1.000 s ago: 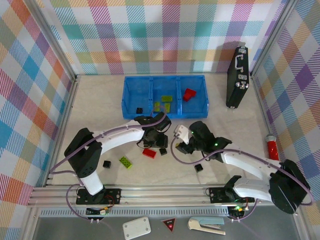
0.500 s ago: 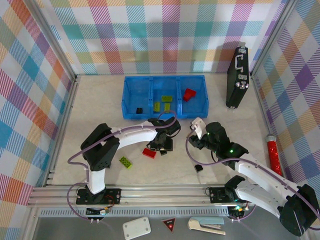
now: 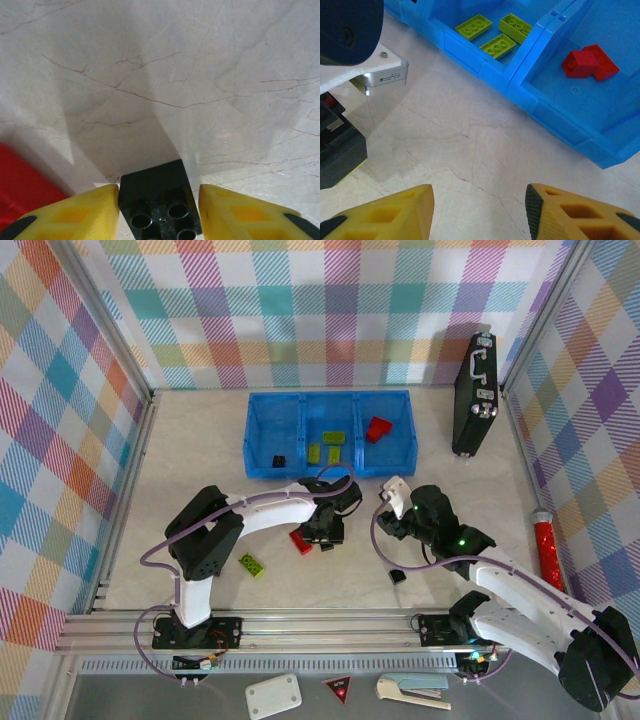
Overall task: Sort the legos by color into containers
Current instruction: Pick up the lego from the middle-left of the table.
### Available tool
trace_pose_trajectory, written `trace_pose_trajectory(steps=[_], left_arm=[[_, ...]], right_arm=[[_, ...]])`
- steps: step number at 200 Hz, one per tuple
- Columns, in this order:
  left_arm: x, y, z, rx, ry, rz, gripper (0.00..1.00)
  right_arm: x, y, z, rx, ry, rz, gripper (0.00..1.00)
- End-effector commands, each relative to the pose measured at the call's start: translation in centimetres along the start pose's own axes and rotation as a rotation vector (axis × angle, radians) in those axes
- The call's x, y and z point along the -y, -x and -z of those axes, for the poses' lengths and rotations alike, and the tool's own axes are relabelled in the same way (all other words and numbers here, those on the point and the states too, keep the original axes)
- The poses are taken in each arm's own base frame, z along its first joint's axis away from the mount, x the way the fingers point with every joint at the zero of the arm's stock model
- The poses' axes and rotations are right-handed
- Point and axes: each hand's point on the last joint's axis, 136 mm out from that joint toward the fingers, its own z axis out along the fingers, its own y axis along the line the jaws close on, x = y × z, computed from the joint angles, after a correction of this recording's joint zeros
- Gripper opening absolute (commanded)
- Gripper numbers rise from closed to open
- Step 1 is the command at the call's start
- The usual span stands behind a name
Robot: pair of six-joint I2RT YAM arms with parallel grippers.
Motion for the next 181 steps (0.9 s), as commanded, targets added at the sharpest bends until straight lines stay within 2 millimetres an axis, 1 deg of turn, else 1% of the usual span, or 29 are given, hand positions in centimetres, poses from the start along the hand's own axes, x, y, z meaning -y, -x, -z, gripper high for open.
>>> trace_pose_trajectory(steps=[1, 33, 65, 86, 111, 138, 156, 181], left_arm=[[0.8, -0.4, -0.1, -0.015, -0.005, -0.004, 0.42], [0.8, -0.3, 0.3, -0.006, -0.008, -0.007, 0.38], [0.9, 0.0, 0.8, 0.008, -0.012, -0.014, 0.36], [0.9, 0.4, 1.5, 0.024, -0.008, -0.029, 0.36], [0.7, 1.2, 2.8, 0.052, -0.002, -0.037, 0.36], [-0.1, 2.4, 4.4, 0.084, -0.004, -0.033, 0.36], [-1.0, 3.3, 5.5, 0.102, -0.01, -0.027, 0.36], [-2.8, 4.9, 7.0, 0.122, 0.004, -0.036, 0.36]], right_arm=[[0.2, 0.3, 0.0, 0.023, -0.008, -0.019, 0.53], [0.2, 0.4, 0.1, 0.024, -0.007, -0.02, 0.53], [0.2, 0.4, 0.1, 0.022, -0.009, -0.019, 0.52], [0.2, 0.5, 0.2, 0.022, -0.009, -0.019, 0.52], [0.2, 0.6, 0.2, 0.018, -0.007, -0.018, 0.52], [0.2, 0.8, 0.3, 0.015, -0.004, -0.02, 0.52], [0.3, 0.9, 0.3, 0.013, -0.006, -0.022, 0.52], [0.4, 1.1, 0.4, 0.009, -0.006, -0.02, 0.52]])
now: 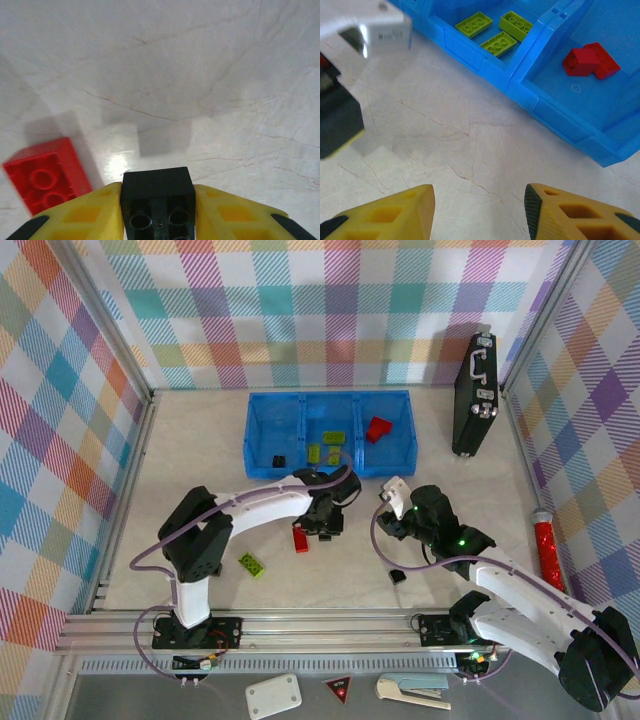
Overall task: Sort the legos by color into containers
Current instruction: Pick up the lego from the middle-left of the table, then place the lego in the container.
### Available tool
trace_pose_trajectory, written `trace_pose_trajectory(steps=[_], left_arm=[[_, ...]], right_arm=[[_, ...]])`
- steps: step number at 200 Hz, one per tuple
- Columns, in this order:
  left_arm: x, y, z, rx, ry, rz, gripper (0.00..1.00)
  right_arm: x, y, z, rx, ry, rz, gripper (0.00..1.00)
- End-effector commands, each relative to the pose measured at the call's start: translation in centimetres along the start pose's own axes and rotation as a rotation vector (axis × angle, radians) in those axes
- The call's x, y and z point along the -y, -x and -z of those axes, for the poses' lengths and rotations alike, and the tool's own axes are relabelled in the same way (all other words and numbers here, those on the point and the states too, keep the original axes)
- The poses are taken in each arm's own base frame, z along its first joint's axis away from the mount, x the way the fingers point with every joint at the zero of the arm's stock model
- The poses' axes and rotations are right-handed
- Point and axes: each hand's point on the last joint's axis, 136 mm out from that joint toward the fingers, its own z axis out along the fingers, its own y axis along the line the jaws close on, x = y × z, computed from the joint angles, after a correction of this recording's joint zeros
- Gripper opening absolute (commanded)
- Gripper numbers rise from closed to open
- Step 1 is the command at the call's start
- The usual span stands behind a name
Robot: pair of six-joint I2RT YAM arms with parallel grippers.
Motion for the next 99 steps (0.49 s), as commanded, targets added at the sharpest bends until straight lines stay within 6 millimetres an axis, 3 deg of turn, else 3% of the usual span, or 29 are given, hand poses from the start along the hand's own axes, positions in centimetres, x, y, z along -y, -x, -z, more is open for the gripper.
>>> trace_pose_trajectory(steps=[1, 64, 99], left_arm=[[-2.1, 2.4, 3.3, 0.056, 0.015, -0.019, 0.36], [-8.1, 8.3, 5.8, 0.116, 0.02, 0.033, 0.36], [-10.1, 12.6, 6.5, 0.166, 0.016, 0.026, 0.36]], right_arm=[[0.4, 1.4, 0.4, 0.017, -0.007, -0.019, 0.52], [0.5, 1.8, 1.1, -0.01, -0.003, -0.022, 0.52], [0.6, 1.9, 1.7, -0.027, 0.0, -0.03, 0.52]])
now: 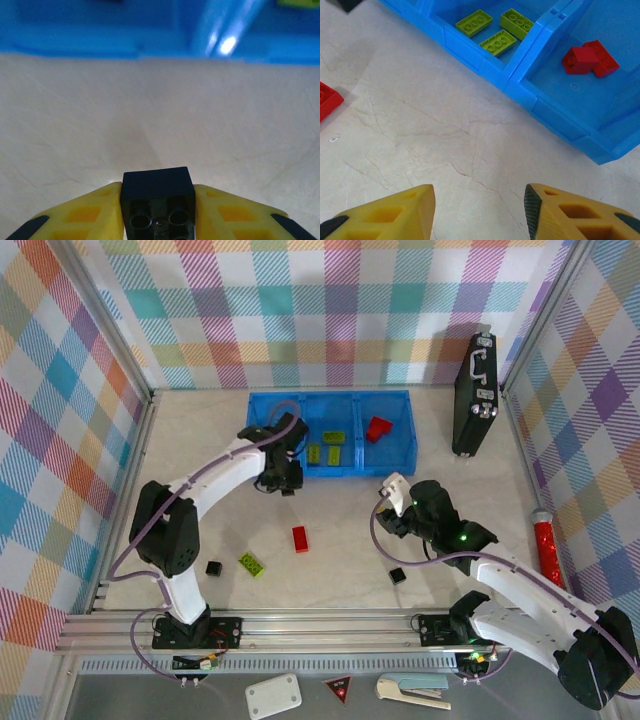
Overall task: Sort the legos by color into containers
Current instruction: Place the lego in the container.
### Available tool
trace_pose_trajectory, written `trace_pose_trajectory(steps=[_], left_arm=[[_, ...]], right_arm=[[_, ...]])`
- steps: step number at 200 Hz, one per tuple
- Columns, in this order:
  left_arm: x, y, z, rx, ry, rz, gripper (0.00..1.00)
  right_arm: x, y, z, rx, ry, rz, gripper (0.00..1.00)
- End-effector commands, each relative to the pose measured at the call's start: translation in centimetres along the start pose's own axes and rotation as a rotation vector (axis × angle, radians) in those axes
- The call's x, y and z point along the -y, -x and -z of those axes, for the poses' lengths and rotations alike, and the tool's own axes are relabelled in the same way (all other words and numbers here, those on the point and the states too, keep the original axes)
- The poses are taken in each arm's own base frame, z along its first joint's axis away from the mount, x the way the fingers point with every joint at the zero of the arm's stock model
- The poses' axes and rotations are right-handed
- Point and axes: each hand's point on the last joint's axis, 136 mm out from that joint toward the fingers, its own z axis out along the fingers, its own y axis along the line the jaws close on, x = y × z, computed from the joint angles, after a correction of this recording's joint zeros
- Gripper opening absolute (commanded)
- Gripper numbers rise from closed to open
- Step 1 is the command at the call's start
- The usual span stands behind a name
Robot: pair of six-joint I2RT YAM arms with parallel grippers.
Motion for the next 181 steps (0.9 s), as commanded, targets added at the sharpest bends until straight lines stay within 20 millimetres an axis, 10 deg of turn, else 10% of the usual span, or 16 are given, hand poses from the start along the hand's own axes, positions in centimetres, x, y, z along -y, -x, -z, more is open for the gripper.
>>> trace_pose_trajectory(steps=[1, 89, 181], left_arm=[[-0.6, 2.9, 1.1, 0.041, -0.011, -0.058, 0.36], [-2.3, 12.8, -1.6, 0.112, 0.011, -0.101, 0.36], [-3.6, 15.9, -7.3, 0.072, 0.009, -0.088, 0.36]], right_arm=[[0.4, 1.1, 1.1, 0.009, -0.006, -0.028, 0.52], [1.2, 0.6, 3.5, -0.033, -0.046, -0.06, 0.51], [1.2, 0.4, 4.0, -0.044, -0.045, -0.061, 0.51]])
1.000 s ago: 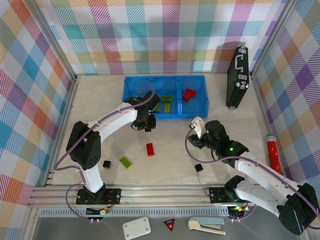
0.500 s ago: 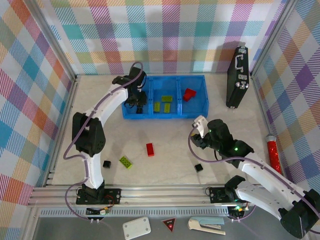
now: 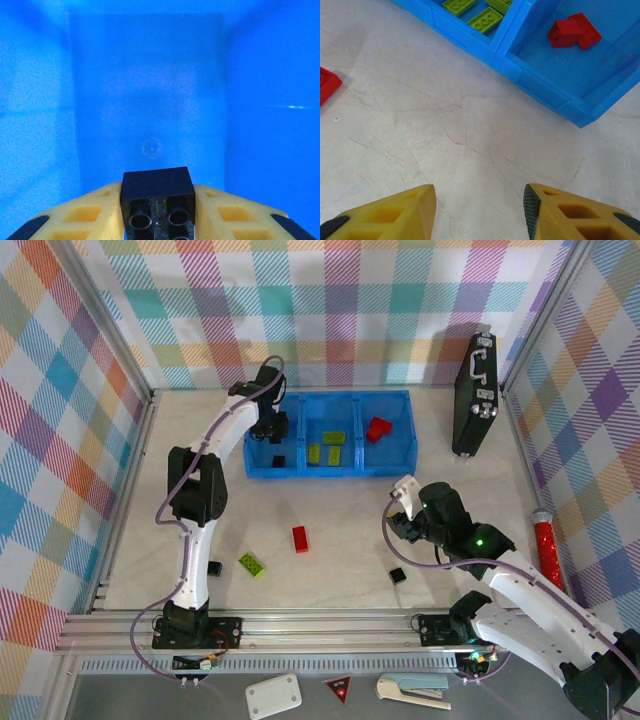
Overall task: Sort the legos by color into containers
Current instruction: Place the lego in the container.
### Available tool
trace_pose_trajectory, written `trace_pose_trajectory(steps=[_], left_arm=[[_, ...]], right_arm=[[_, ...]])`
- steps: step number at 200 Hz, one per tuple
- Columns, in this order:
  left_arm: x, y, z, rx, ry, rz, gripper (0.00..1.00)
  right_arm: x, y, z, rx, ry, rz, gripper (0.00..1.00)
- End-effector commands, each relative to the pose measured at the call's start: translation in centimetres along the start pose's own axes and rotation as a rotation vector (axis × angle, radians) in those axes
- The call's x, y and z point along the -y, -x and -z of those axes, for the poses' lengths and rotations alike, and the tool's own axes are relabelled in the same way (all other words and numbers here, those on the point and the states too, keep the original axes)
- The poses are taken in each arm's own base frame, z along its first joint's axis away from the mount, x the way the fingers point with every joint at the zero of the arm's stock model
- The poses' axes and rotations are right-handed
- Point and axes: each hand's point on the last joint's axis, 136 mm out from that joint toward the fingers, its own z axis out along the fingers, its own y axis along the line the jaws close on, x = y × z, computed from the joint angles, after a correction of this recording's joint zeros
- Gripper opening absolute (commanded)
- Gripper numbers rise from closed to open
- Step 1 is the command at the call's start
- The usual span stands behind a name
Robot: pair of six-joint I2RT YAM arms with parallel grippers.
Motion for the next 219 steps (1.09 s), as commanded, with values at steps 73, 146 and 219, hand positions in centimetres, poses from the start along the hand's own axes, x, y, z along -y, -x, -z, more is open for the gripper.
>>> trace_pose_trajectory(steps=[73, 146, 219], left_arm=[[0.2, -2.0, -4.2, -0.117, -0.028, -0.025, 0.4], [0.4, -2.0, -3.2, -0.115, -0.042, -0.021, 0.46], [0.9, -1.2, 1.0, -0.065, -0.081, -0.001, 0.47]], right_arm=[[0.0, 1.1, 0.5, 0.012, 0.01, -0.025, 0.51], [-0.7, 0.4, -0.1, -0.043, 0.05, -0.056, 0.58], [-0.5, -0.9, -0.7, -0.144, 0.021, -0.2, 0.64]])
